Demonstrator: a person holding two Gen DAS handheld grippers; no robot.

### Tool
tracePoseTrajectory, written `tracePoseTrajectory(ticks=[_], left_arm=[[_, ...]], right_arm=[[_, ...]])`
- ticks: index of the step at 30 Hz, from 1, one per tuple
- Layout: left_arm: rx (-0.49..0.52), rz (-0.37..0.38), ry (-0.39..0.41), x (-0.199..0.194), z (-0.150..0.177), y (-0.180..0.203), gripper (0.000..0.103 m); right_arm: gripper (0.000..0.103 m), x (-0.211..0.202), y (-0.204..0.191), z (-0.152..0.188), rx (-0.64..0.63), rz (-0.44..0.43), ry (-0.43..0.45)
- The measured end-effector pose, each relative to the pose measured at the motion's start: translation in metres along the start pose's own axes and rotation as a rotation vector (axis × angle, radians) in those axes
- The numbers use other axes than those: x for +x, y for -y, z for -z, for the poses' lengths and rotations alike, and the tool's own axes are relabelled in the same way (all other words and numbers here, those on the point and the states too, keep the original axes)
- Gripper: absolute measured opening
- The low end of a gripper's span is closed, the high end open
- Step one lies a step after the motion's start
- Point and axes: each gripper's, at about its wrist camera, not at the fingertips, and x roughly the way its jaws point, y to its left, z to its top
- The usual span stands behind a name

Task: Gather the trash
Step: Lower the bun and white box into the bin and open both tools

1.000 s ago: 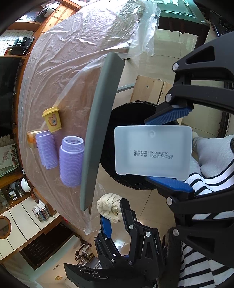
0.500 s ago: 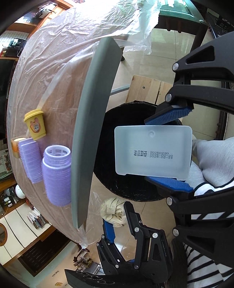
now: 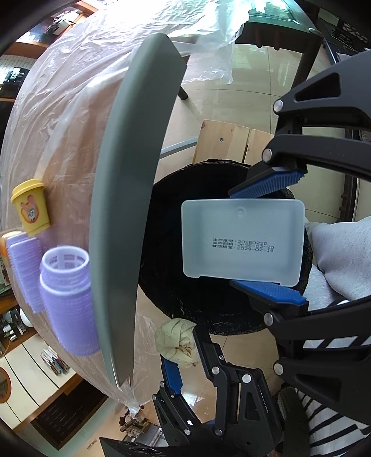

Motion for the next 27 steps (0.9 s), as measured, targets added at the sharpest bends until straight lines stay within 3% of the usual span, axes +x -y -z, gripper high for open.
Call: tracePoseTrajectory(ticks=[27], left_arm=[[-0.003, -0.012, -0.027, 0.02, -0.002, 0.003, 0.052]], right_arm=[[0.054, 0.018, 0.0, -0.003, 0.024, 0.029, -0.015]])
